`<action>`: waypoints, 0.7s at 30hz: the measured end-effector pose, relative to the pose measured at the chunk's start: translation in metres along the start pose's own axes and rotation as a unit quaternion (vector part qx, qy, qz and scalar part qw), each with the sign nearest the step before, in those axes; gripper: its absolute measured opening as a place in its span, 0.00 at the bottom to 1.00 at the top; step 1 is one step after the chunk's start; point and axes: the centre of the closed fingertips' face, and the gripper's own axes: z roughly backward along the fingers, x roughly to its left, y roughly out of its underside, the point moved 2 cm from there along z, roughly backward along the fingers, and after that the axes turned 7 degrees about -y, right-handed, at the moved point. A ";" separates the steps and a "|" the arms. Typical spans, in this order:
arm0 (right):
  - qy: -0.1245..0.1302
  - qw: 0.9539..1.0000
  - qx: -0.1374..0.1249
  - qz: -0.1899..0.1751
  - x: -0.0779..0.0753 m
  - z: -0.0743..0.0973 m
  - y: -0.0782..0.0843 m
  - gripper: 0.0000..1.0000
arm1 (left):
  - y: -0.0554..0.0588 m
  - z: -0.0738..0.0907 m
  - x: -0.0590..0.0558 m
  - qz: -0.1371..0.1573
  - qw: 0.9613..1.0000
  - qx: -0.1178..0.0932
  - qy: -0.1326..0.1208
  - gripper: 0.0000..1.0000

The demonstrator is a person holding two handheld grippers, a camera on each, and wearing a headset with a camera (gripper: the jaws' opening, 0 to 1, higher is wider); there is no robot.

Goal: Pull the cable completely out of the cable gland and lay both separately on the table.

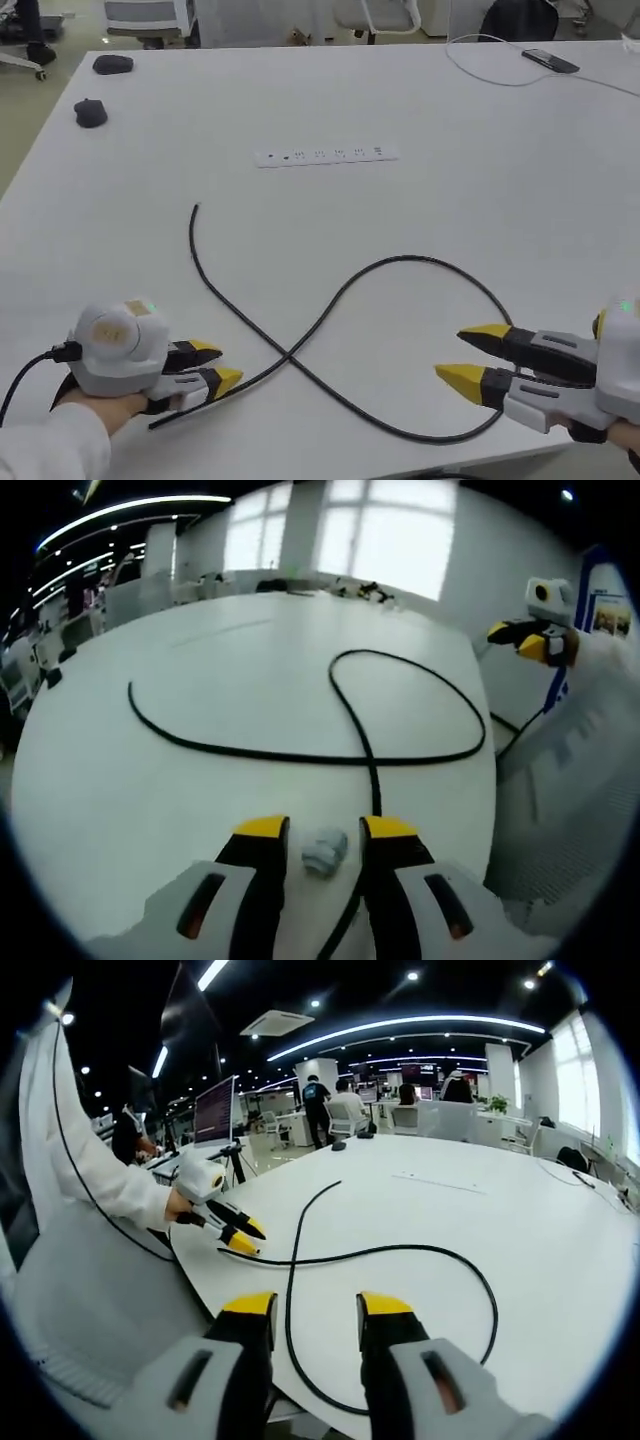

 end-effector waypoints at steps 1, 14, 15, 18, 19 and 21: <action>-0.002 1.000 0.003 -0.006 0.001 0.001 0.002 0.33 | -0.003 0.008 0.000 0.006 1.000 -0.004 -0.001 0.34; -0.018 0.998 0.049 -0.030 -0.003 0.030 0.005 0.53 | -0.028 0.117 -0.005 0.032 0.999 -0.015 -0.037 0.67; -0.015 0.998 0.051 -0.030 -0.005 0.033 0.005 0.54 | -0.030 0.125 -0.006 0.036 0.998 -0.021 -0.039 0.68; -0.005 0.997 0.057 -0.041 -0.007 0.042 0.008 0.52 | -0.035 0.153 -0.016 0.082 0.995 -0.040 -0.048 0.69; -0.004 0.997 0.057 -0.044 -0.007 0.043 0.009 0.52 | -0.034 0.159 -0.018 0.086 0.994 -0.041 -0.050 0.69; -0.004 0.997 0.057 -0.050 -0.005 0.046 0.011 0.52 | -0.034 0.172 -0.019 0.098 0.992 -0.053 -0.062 0.68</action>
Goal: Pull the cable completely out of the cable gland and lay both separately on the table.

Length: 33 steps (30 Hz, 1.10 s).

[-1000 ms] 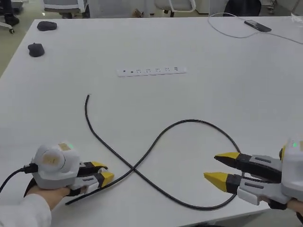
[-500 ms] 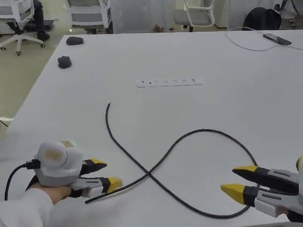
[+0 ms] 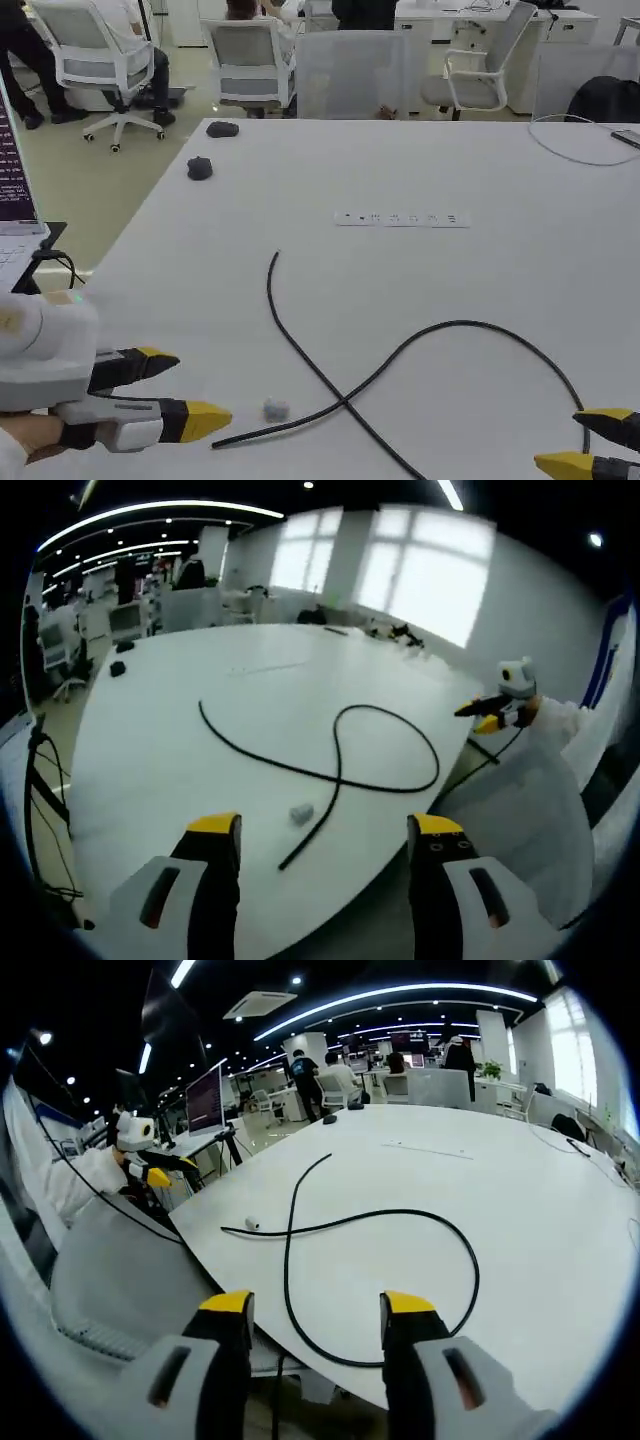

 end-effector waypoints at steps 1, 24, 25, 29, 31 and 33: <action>-0.001 1.000 0.001 0.000 0.001 0.001 0.001 0.52 | 0.000 0.005 -0.001 0.004 1.000 -0.003 -0.001 0.68; 0.008 1.000 0.025 0.002 -0.004 0.007 0.011 0.49 | -0.004 0.036 0.003 0.041 0.998 -0.048 -0.030 0.65; 0.008 1.000 0.025 0.001 -0.004 0.008 0.012 0.49 | -0.004 0.036 0.003 0.041 0.998 -0.048 -0.029 0.65; 0.009 0.999 0.031 -0.006 -0.005 0.007 0.017 0.48 | -0.005 0.035 0.001 0.048 0.997 -0.049 -0.025 0.64; 0.009 0.999 0.034 -0.007 -0.004 0.007 0.019 0.48 | -0.004 0.034 0.001 0.046 0.998 -0.047 -0.024 0.64; 0.008 0.999 0.038 -0.006 -0.004 0.006 0.022 0.48 | -0.004 0.033 0.000 0.045 0.998 -0.047 -0.022 0.64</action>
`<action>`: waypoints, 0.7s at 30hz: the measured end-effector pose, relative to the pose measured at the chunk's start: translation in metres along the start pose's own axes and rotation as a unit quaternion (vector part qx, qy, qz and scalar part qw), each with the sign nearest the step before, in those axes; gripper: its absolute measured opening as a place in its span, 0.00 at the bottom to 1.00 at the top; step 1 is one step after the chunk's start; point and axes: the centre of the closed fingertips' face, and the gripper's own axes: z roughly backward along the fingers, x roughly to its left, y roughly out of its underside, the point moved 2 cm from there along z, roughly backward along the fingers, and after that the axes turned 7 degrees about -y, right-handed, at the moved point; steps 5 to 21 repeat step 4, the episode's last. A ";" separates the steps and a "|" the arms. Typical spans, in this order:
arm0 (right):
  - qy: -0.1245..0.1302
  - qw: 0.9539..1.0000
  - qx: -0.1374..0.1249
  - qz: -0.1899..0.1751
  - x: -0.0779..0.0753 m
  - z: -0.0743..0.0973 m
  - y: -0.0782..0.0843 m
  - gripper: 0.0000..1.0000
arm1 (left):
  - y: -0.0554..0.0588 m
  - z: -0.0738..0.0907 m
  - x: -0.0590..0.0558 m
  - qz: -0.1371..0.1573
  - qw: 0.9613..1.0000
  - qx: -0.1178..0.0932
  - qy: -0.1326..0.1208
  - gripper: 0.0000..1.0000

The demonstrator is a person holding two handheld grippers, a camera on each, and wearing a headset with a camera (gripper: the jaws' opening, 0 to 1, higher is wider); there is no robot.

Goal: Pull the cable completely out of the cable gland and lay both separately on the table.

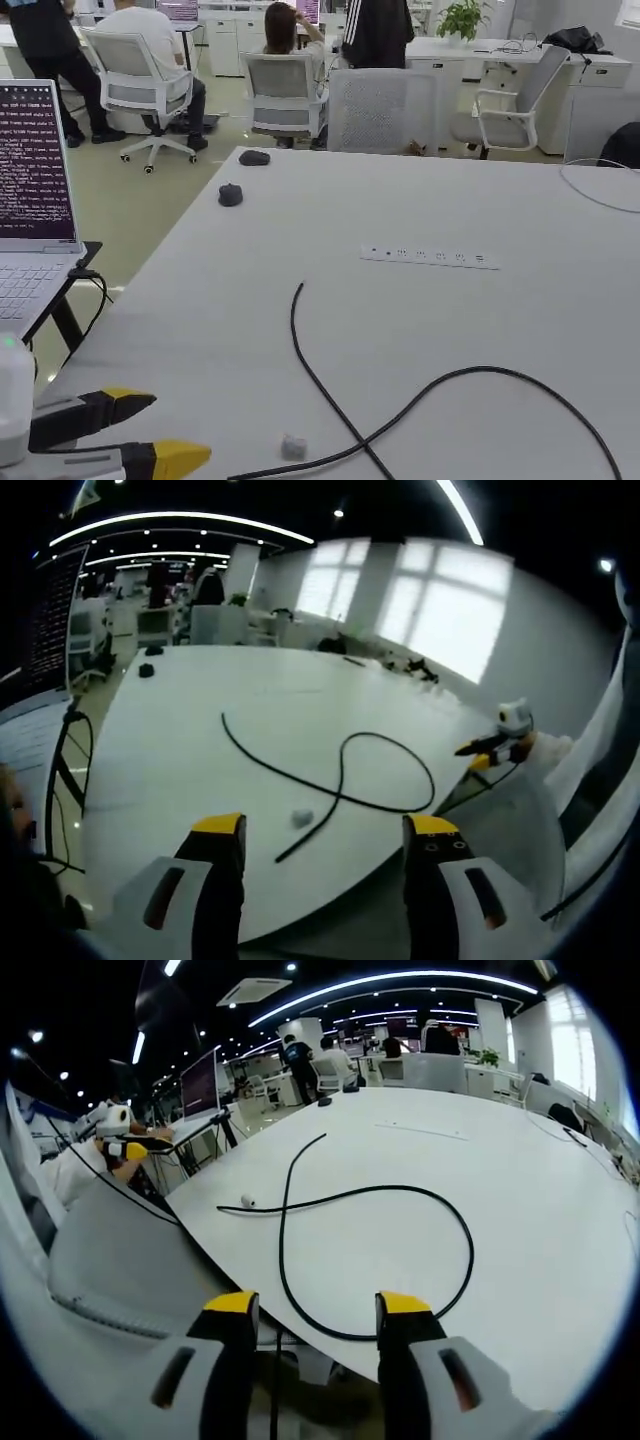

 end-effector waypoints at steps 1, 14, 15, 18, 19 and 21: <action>0.000 1.000 0.001 0.000 0.000 0.000 0.000 0.48 | 0.000 0.000 0.000 0.002 1.000 0.000 0.001 0.63; 0.000 1.000 0.003 0.000 0.000 -0.001 0.001 0.48 | -0.001 0.000 -0.001 0.003 1.000 -0.002 0.003 0.63; 0.000 1.000 0.003 0.000 0.000 -0.001 0.001 0.48 | -0.001 0.000 -0.001 0.003 1.000 -0.002 0.003 0.63; 0.000 1.000 0.003 0.000 0.000 -0.001 0.001 0.48 | -0.001 0.000 -0.001 0.003 1.000 -0.002 0.003 0.63; 0.000 1.000 0.003 0.000 0.000 -0.001 0.001 0.48 | -0.001 0.000 -0.001 0.003 1.000 -0.002 0.003 0.63; 0.000 1.000 0.003 0.000 0.000 -0.001 0.001 0.48 | -0.001 0.000 -0.001 0.003 1.000 -0.002 0.003 0.63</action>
